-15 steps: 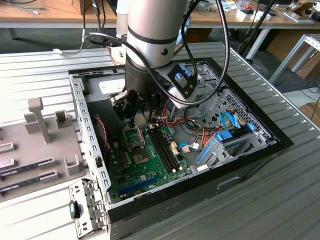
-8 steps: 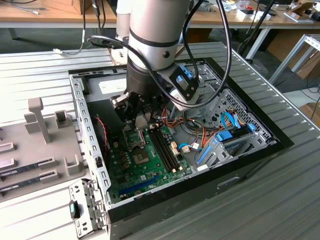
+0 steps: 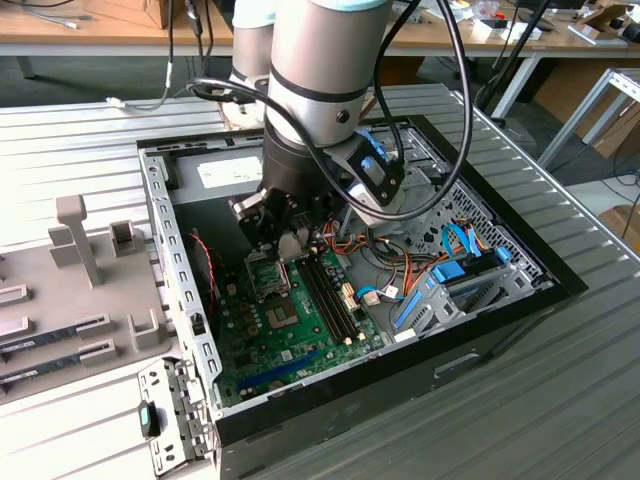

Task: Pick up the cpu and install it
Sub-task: 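Pick up the cpu and move it towards the insertion slot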

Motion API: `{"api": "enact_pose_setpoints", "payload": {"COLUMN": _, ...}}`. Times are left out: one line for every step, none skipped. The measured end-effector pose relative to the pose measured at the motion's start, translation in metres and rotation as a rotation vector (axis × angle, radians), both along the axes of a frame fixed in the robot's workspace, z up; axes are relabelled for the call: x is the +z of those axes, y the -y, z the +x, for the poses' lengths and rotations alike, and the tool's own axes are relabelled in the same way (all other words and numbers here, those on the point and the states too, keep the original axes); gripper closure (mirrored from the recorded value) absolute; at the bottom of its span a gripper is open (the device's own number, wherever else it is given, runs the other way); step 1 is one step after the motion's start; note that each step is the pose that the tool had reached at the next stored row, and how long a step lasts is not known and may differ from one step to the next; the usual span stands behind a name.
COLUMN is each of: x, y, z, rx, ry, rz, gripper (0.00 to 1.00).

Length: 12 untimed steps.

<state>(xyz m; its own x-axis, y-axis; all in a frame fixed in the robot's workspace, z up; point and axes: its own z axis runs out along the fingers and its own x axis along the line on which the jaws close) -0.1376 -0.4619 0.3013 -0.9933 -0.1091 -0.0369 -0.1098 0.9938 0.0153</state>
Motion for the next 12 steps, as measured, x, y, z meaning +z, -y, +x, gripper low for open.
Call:
{"api": "enact_pose_setpoints", "payload": {"x": -0.0006, "y": 0.0001, "z": 0.0014, "rx": 0.0, "ry": 0.0001, "rz": 0.0001, "gripper": 0.53}}
{"api": "enact_pose_setpoints", "payload": {"x": -0.0011, "y": 0.0001, "z": 0.0031, "rx": 0.0, "ry": -0.0001, "rz": -0.0001, "gripper": 0.53}}
{"api": "enact_pose_setpoints", "payload": {"x": -0.0014, "y": 0.0002, "z": 0.0038, "rx": 0.0, "ry": 0.0, "rz": 0.0, "gripper": 0.53}}
{"api": "enact_pose_setpoints", "payload": {"x": -0.0017, "y": 0.0002, "z": 0.0044, "rx": 0.0, "ry": 0.0, "rz": 0.0, "gripper": 0.53}}
{"api": "enact_pose_setpoints", "payload": {"x": -0.0021, "y": 0.0002, "z": 0.0052, "rx": 0.0, "ry": 0.0, "rz": 0.0, "gripper": 0.53}}
{"api": "enact_pose_setpoints", "payload": {"x": -0.0023, "y": 0.0002, "z": 0.0058, "rx": 0.0, "ry": 0.0, "rz": -0.0001, "gripper": 0.53}}
{"api": "enact_pose_setpoints", "payload": {"x": -0.0027, "y": 0.0002, "z": 0.0069, "rx": 0.0, "ry": 0.0, "rz": 0.0, "gripper": 0.53}}
{"api": "enact_pose_setpoints", "payload": {"x": -0.003, "y": 0.0003, "z": 0.0076, "rx": 0.0, "ry": 0.0, "rz": -0.0001, "gripper": 0.53}}
{"api": "enact_pose_setpoints", "payload": {"x": -0.0033, "y": 0.0003, "z": 0.0082, "rx": 0.0, "ry": 0.0, "rz": 0.0, "gripper": 0.53}}
{"api": "enact_pose_setpoints", "payload": {"x": -0.0037, "y": 0.0004, "z": 0.0093, "rx": 0.0, "ry": 0.0, "rz": -0.0001, "gripper": 0.53}}
{"api": "enact_pose_setpoints", "payload": {"x": -0.0042, "y": 0.0005, "z": 0.0105, "rx": 0.0, "ry": -0.0001, "rz": -0.0002, "gripper": 0.53}}
{"api": "enact_pose_setpoints", "payload": {"x": -0.0047, "y": 0.0005, "z": 0.0118, "rx": 0.0, "ry": -0.0001, "rz": -0.0002, "gripper": 0.53}}
